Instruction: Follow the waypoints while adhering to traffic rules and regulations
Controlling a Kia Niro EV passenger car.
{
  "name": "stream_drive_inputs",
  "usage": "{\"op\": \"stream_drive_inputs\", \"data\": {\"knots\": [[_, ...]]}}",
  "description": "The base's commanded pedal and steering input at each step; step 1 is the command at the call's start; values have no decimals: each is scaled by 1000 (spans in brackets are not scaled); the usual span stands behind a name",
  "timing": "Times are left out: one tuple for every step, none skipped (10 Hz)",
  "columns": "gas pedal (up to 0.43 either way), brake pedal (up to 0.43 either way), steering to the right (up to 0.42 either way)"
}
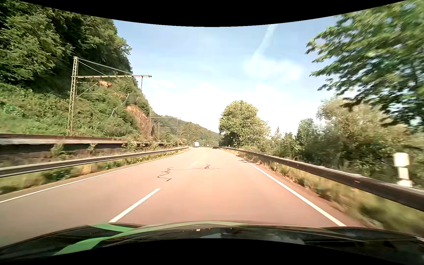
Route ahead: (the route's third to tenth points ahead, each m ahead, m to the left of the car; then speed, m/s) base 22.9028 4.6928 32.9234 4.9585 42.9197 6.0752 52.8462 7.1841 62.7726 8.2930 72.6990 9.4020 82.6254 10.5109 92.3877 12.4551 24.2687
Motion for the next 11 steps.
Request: {"op": "stream_drive_inputs", "data": {"knots": [[138, 0, -8], [138, 0, -9], [130, 0, -11], [118, 0, -12], [118, 0, -14], [118, 0, -14], [118, 0, -13], [118, 0, -11], [110, 0, -11], [98, 0, -10], [47, 0, -11]]}}
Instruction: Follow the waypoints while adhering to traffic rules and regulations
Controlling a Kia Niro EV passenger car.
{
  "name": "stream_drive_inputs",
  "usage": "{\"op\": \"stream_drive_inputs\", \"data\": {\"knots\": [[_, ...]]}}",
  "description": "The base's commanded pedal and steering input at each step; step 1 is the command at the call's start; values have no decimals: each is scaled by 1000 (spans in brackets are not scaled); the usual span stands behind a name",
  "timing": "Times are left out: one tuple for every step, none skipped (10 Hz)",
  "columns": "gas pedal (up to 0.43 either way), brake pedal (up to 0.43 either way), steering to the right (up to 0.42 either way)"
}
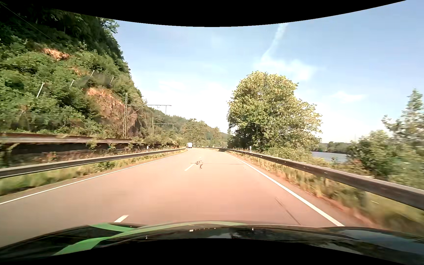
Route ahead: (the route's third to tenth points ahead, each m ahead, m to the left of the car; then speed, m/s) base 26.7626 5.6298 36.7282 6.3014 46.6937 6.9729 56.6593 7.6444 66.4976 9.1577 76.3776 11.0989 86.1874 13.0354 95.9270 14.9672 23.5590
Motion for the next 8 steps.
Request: {"op": "stream_drive_inputs", "data": {"knots": [[47, 0, -11], [59, 0, -11], [79, 0, -13], [87, 0, -16], [98, 0, -18], [98, 0, -18], [98, 0, -19], [98, 0, -18]]}}
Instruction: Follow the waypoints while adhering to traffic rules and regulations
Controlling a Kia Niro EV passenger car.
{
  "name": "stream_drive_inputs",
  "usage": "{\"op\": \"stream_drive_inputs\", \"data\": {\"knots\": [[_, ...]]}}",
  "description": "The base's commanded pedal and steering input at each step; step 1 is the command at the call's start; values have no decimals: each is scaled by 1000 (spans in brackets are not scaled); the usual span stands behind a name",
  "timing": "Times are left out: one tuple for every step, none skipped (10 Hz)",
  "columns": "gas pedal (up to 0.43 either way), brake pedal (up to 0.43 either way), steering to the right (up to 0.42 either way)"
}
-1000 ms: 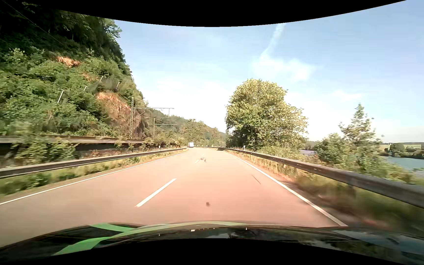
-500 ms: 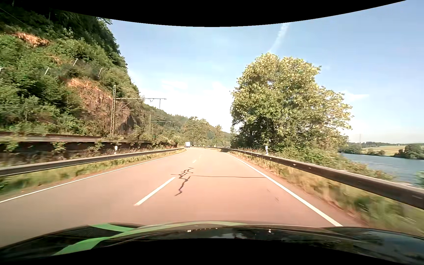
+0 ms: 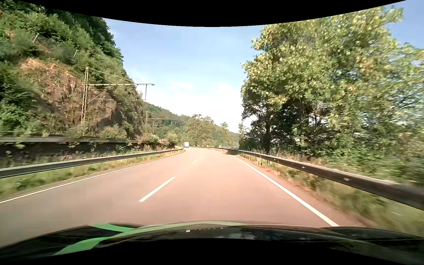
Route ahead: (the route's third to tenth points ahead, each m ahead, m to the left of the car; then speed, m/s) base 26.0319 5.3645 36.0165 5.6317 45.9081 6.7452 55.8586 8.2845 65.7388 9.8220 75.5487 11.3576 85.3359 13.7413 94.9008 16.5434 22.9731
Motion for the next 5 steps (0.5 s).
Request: {"op": "stream_drive_inputs", "data": {"knots": [[98, 0, -18], [98, 0, -18], [98, 0, -18], [98, 0, -18], [98, 0, -18]]}}
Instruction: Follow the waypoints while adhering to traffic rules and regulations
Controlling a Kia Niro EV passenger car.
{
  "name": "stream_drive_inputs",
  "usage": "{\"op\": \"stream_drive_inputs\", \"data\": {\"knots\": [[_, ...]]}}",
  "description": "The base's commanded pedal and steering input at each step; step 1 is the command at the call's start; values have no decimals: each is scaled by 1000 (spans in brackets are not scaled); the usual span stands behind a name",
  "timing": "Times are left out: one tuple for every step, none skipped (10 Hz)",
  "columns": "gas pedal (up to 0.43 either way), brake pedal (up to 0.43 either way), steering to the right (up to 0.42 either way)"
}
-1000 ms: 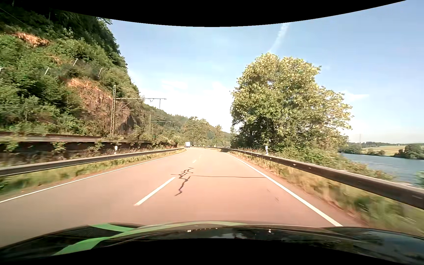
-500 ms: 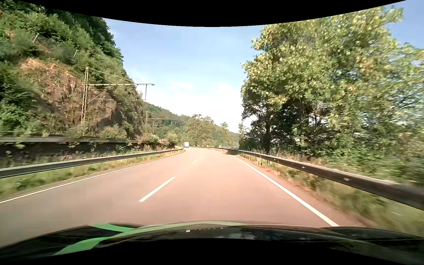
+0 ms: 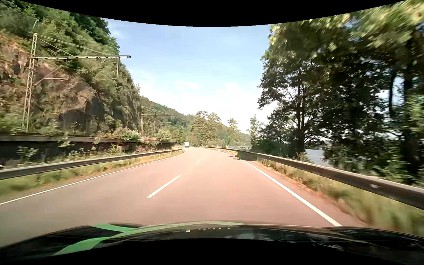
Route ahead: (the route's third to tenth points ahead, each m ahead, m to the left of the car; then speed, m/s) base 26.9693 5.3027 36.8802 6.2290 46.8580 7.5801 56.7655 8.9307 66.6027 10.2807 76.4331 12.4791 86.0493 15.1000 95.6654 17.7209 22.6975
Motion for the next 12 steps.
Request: {"op": "stream_drive_inputs", "data": {"knots": [[98, 0, -19], [98, 0, -18], [98, 0, -18], [98, 0, -18], [98, 0, -18], [118, 0, -19], [138, 0, -19], [150, 0, -19], [169, 0, -18], [197, 0, -18], [220, 0, -19], [220, 0, -18]]}}
